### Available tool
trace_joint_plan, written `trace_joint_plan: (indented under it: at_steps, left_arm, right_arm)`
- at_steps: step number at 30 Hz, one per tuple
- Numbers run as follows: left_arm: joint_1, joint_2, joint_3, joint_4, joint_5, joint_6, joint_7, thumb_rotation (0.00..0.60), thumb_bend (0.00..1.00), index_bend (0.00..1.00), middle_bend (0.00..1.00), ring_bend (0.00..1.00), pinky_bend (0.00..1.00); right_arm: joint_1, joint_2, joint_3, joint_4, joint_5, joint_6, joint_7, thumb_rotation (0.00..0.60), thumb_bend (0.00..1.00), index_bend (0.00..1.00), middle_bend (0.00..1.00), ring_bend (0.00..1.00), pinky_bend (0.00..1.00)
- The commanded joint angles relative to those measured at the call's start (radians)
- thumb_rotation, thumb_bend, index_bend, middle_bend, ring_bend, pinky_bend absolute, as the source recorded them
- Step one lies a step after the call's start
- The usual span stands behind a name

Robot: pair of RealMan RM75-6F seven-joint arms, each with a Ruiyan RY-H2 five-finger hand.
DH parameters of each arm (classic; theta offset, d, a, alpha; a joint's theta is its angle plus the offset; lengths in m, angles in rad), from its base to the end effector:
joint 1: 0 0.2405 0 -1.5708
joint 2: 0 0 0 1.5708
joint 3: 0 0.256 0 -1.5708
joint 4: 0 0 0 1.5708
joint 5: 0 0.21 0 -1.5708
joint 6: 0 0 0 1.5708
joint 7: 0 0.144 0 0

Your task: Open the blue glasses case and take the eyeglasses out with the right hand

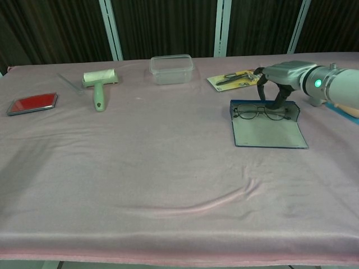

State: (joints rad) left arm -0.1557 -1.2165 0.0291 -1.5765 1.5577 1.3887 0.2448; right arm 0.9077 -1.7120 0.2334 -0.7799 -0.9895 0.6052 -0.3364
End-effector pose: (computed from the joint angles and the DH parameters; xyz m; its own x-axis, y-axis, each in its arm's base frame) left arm -0.2991 0.1833 0.1043 0.5750 0.1189 0.8095 0.8153 -0.1664 -0.5546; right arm -0.2134 -0.4562 -0.0088 0.6589 -0.2863 0.6957 -0.7512 -0.2009 0.6288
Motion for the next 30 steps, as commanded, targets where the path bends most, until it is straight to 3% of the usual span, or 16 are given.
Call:
trace_joint_plan:
  at_steps: [1,16,22,30]
  left_arm:
    - [0.000,0.000,0.000,0.001,0.001,0.001,-0.001,0.600,0.73,0.00,0.00,0.00,0.11]
    - [0.001,0.001,0.003,0.001,0.007,0.005,-0.007,0.600,0.73,0.00,0.00,0.00,0.11]
    - [0.002,0.003,0.003,0.000,0.009,0.007,-0.009,0.600,0.73,0.00,0.00,0.00,0.11]
    - [0.001,0.003,0.005,-0.001,0.011,0.004,-0.008,0.600,0.73,0.00,0.00,0.00,0.11]
  right_arm:
    - [-0.002,-0.001,0.003,-0.002,0.000,0.003,0.012,0.600,0.54,0.69,0.10,0.02,0.00]
    - [-0.019,0.020,0.016,-0.041,-0.040,0.061,0.089,0.600,0.55,0.73,0.13,0.02,0.00]
    - [-0.044,-0.002,-0.005,-0.026,-0.130,0.176,0.138,0.600,0.55,0.73,0.14,0.04,0.04]
    - [-0.080,-0.085,-0.062,0.112,-0.273,0.349,0.205,0.600,0.55,0.73,0.16,0.05,0.04]
